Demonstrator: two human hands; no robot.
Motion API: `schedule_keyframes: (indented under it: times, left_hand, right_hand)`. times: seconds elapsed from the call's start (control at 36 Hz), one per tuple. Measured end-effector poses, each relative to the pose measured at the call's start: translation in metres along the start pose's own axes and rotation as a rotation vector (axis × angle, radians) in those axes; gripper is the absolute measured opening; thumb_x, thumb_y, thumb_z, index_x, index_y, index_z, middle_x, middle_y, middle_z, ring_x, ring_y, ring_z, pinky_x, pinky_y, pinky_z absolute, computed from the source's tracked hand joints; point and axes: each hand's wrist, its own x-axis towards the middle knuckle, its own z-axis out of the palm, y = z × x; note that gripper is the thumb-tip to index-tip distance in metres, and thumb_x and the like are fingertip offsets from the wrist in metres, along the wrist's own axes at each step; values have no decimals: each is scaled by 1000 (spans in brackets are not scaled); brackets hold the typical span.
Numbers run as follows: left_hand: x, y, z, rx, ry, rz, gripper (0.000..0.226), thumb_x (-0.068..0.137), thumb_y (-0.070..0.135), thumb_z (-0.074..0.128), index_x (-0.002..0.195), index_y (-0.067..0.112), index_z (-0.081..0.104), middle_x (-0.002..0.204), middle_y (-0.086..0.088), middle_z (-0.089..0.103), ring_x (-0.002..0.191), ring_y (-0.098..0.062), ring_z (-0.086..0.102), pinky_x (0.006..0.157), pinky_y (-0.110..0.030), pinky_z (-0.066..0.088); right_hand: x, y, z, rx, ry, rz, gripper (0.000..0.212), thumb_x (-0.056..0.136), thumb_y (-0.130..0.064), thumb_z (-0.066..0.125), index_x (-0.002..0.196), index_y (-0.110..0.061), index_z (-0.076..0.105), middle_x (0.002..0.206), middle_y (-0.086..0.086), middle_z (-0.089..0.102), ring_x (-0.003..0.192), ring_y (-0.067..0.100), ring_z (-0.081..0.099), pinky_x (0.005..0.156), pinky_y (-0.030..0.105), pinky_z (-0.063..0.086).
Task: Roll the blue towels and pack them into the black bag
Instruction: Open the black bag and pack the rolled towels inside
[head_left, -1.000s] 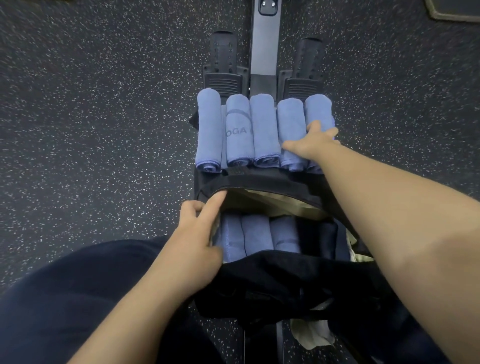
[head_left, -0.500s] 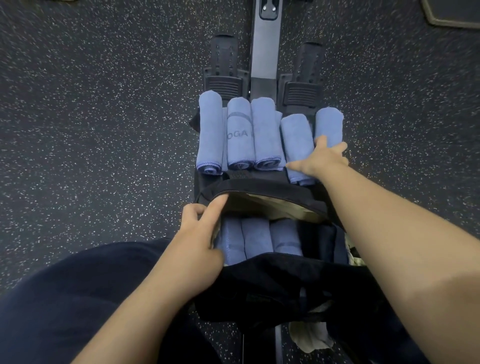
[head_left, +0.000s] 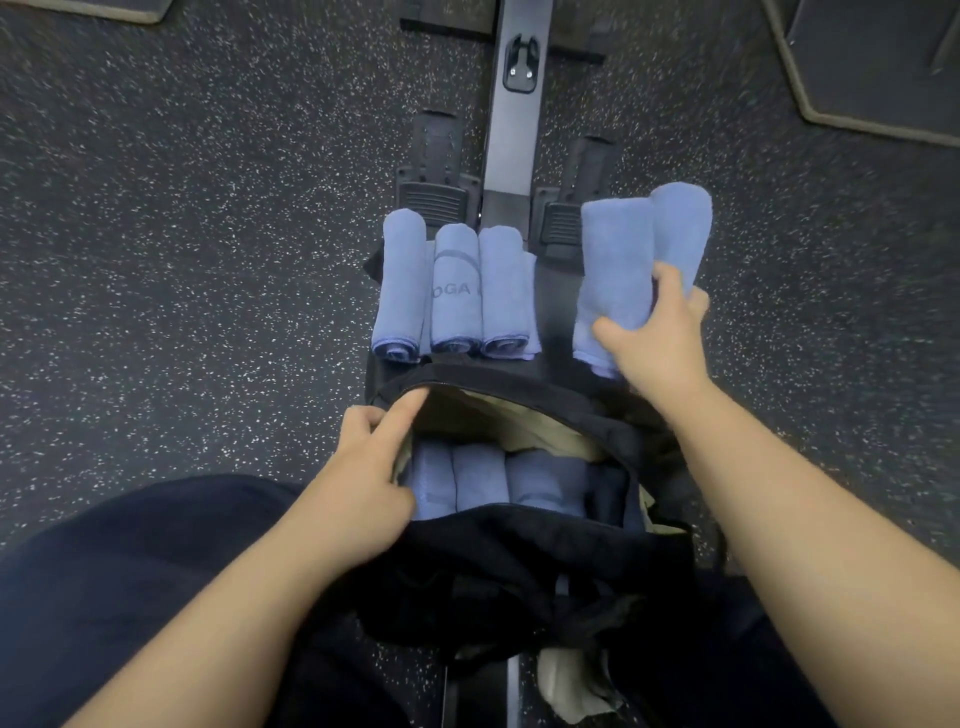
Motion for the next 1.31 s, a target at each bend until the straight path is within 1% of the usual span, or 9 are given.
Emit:
schedule_keyframes:
  times: [0.19,0.36,0.5,0.64,0.81,0.94,1.06,1.14,1.31]
  left_hand:
    - [-1,4,0,-13,34,12,90,78,-12,43,149,38,20,109,7,27,89,7,42,73,-1,32]
    - [-2,6,0,-4,22,18,91,77,-13,45,151,32,18,113,2,27,89,0,40,84,-8,25]
    - [-6,12,0,-14,32,32,88,78,-13,46,151,28,19,115,-1,28,96,-7,42,85,-5,23]
    - [-8,14,1,-35,28,48,86,80,-11,46,151,28,19,114,0,28,86,7,41,77,-1,25]
    - [-7,14,3,-10,6,60,88,79,-9,47,151,31,17,114,0,27,85,1,43,79,-8,27]
    - [-5,11,6,-23,10,73,90,78,-10,44,150,37,16,110,2,27,86,1,45,80,-12,34]
    - [-3,10,8,-50,13,68,94,77,-11,44,148,41,12,110,4,27,89,10,41,74,-2,31]
    - [-1,8,7,-70,18,73,94,75,-12,44,150,36,16,113,0,28,88,22,36,82,-9,30]
    - [-3,10,7,-74,17,57,93,78,-11,46,150,37,13,116,3,25,85,4,45,70,-6,33]
  right_hand:
    - [-58,-40,-34,241,119,-101,62,75,-12,69,130,-19,42,120,6,35,85,-3,40,76,5,35]
    - [-137,-43,-18,299,41,-102,65,70,-12,75,125,-23,42,119,0,32,96,-5,35,81,0,30]
    - [-185,-36,15,360,-31,-98,67,68,-15,77,107,-49,34,121,-10,25,93,-21,37,77,-5,29]
    - [-187,-31,37,314,-21,-70,66,64,-30,73,117,-45,35,125,-2,25,108,13,44,90,21,39]
    - [-160,-30,54,270,79,-49,68,72,-28,78,123,-39,34,123,-8,18,112,26,48,94,34,44]
    - [-136,-41,67,245,110,-35,69,74,-29,78,131,-23,39,131,7,20,106,32,50,87,24,38]
    - [-137,-38,82,231,81,-59,71,71,-21,78,121,-33,28,134,13,19,111,40,47,96,41,45]
    - [-150,-26,88,179,38,-63,76,66,-14,81,115,-33,27,137,19,19,118,41,44,100,34,40]
    - [-190,8,89,-39,-81,-124,76,62,-24,84,115,-29,30,139,22,23,117,43,46,94,43,47]
